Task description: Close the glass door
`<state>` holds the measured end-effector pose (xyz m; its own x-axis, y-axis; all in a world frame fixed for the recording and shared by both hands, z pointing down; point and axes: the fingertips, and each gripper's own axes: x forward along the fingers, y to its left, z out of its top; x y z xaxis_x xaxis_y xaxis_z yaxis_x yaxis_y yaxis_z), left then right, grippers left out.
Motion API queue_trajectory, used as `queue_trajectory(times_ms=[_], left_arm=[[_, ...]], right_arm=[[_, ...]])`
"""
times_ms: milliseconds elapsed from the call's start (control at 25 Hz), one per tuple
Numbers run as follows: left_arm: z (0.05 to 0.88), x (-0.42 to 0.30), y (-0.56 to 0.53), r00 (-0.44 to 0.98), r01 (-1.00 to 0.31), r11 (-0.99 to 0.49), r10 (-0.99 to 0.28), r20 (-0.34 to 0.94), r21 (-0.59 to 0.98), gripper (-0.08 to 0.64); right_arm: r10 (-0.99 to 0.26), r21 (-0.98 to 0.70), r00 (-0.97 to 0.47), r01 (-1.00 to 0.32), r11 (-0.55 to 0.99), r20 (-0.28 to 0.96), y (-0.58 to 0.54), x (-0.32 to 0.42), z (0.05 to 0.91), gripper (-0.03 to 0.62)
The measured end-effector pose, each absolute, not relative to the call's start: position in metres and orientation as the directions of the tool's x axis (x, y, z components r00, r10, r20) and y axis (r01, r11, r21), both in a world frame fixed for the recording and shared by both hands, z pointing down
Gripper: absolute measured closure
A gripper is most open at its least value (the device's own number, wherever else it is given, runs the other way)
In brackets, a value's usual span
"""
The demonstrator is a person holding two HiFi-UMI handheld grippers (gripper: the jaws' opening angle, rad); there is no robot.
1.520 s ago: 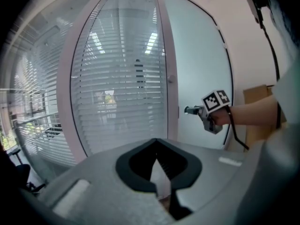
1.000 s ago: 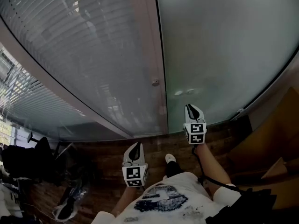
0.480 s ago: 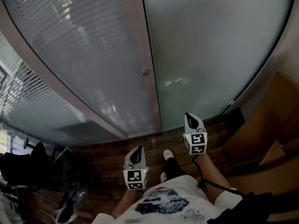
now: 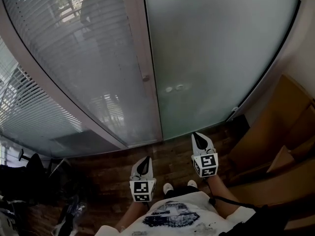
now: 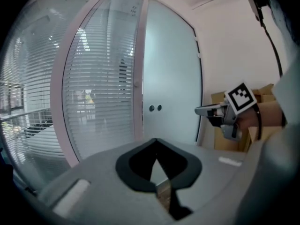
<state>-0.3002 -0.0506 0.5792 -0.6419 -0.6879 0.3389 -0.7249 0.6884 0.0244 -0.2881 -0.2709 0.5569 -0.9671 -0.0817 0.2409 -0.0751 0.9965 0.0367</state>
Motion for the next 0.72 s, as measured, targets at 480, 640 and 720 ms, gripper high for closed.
queue_trajectory(times_ms=[480,640,720], left_arm=[[0.575,-0.281,-0.08,-0.667,-0.694,0.719,-0.654,0.357,0.02,0.557],[0.573,-0.263,-0.097,-0.677,-0.687,0.727,-0.644,0.356,0.006,0.557],[0.567,-0.254,-0.105,-0.684,-0.681,0.732,-0.635,0.359,-0.002,0.557]], right_arm=[[-0.007,-0.016,-0.96,-0.012,1.0,0.281,-0.281,-0.233,0.566,0.584],[0.014,-0.014,-0.962,0.011,1.0,0.272,-0.295,-0.21,0.564,0.584],[0.024,-0.014,-0.963,0.021,1.0,0.267,-0.303,-0.199,0.562,0.584]])
